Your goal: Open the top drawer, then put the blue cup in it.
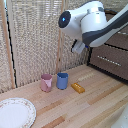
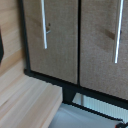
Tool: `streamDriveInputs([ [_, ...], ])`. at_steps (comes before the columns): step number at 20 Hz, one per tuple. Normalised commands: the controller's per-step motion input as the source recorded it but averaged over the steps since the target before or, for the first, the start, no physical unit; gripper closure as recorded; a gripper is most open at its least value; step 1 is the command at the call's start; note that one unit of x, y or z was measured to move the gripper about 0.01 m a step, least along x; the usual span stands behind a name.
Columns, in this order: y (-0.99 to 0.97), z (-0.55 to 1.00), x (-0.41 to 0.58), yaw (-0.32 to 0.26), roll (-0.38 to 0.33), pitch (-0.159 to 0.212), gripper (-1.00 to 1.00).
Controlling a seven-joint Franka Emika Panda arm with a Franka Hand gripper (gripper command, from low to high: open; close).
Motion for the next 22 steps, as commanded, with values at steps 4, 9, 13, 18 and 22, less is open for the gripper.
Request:
streamDriveInputs([
  [4,-0.80,0.02,-0.004,0.000,-0.242,-0.005,-1.00],
  [9,-0.77,0.01,0.000,0.010,-0.226,-0.030,-1.00],
  [13,-0.72,0.07,0.000,0.029,-0.221,-0.035,-1.00],
  [18,-0.74,0.25,0.006,0.006,-0.180,-0.010,-1.00],
  [22,-0.81,0.47,0.076,0.017,-0.024,0.003,-1.00],
])
